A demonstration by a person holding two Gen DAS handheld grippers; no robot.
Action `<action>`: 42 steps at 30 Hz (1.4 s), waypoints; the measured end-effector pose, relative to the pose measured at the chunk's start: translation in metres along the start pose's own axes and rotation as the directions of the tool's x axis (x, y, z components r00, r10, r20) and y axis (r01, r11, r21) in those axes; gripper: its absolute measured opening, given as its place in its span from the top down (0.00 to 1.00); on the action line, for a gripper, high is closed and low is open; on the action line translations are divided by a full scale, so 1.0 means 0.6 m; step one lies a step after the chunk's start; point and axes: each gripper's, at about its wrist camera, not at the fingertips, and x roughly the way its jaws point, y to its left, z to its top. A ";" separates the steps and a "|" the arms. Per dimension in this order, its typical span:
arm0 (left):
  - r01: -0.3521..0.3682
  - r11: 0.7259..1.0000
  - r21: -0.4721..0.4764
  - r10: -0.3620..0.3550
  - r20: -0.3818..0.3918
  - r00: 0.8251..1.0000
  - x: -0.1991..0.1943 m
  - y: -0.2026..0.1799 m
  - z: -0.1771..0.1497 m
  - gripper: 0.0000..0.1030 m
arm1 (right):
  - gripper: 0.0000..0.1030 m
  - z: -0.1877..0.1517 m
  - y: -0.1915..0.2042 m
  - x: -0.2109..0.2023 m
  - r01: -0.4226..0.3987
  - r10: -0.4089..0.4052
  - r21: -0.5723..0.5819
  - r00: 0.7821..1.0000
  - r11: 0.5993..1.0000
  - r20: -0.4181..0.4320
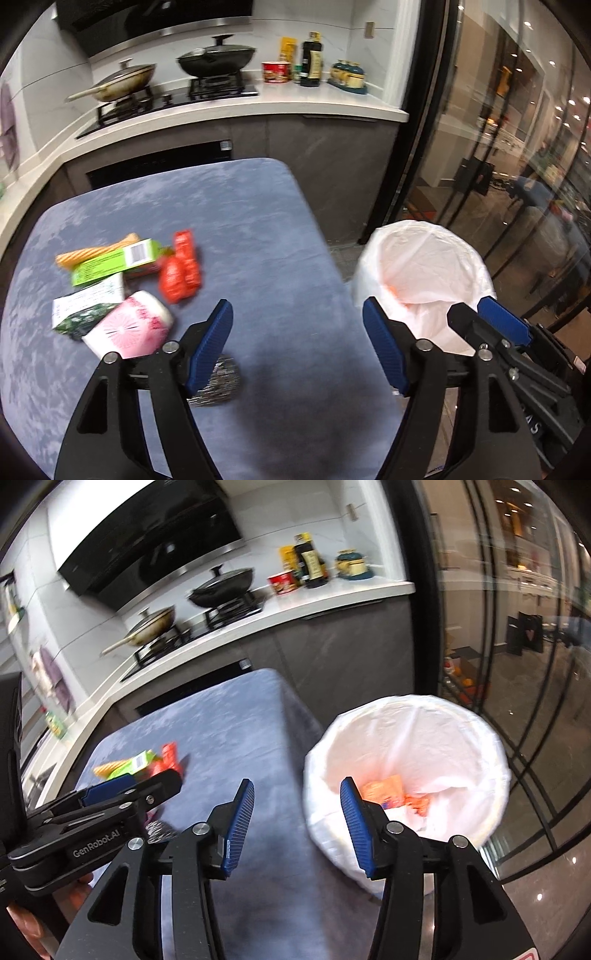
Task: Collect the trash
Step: 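Move both open grippers back over the trash on the table, then grasp the steel wool scrubber with the right gripper while the left gripper grasps the pink paper cup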
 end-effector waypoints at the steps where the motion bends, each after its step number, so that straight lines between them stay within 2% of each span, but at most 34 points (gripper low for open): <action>1: -0.007 1.000 -0.006 0.007 0.002 1.000 -0.003 0.010 -0.003 0.31 | 0.52 -0.003 0.011 0.003 -0.008 0.008 -0.010 1.000 1.000 -0.006; 4: -0.040 0.998 -0.044 0.040 -0.002 0.999 -0.010 0.053 -0.009 0.28 | 0.47 -0.015 0.047 0.014 -0.037 0.036 -0.040 0.999 0.999 -0.024; 10: -0.114 0.988 -0.104 0.114 -0.003 0.993 -0.021 0.126 -0.022 0.26 | 0.47 -0.039 0.114 0.041 -0.092 0.085 -0.088 0.993 0.992 -0.076; 15: -0.144 0.980 -0.136 0.142 -0.021 0.990 -0.019 0.174 -0.031 0.26 | 0.46 -0.055 0.158 0.060 -0.121 0.108 -0.115 0.988 0.986 -0.112; 19: -0.159 0.973 -0.166 0.156 -0.034 0.987 -0.015 0.207 -0.040 0.16 | 0.46 -0.065 0.181 0.076 -0.134 0.116 -0.129 0.984 0.982 -0.137; 21: -0.165 0.969 -0.181 0.162 -0.036 0.986 -0.014 0.221 -0.044 0.15 | 0.45 -0.071 0.193 0.086 -0.140 0.119 -0.133 0.981 0.981 -0.152; 25: -0.164 0.963 -0.213 0.154 -0.062 0.986 -0.002 0.250 -0.053 0.15 | 0.40 -0.082 0.212 0.103 -0.143 0.118 -0.143 0.979 0.979 -0.168; 35: -0.157 0.954 -0.257 0.132 -0.110 0.985 0.032 0.291 -0.072 0.12 | 0.39 -0.108 0.253 0.156 -0.162 0.121 -0.164 0.965 0.973 -0.233; 42: -0.145 0.953 -0.267 0.110 -0.143 0.984 0.063 0.298 -0.075 0.12 | 0.39 -0.117 0.268 0.186 -0.162 0.115 -0.166 0.958 0.973 -0.261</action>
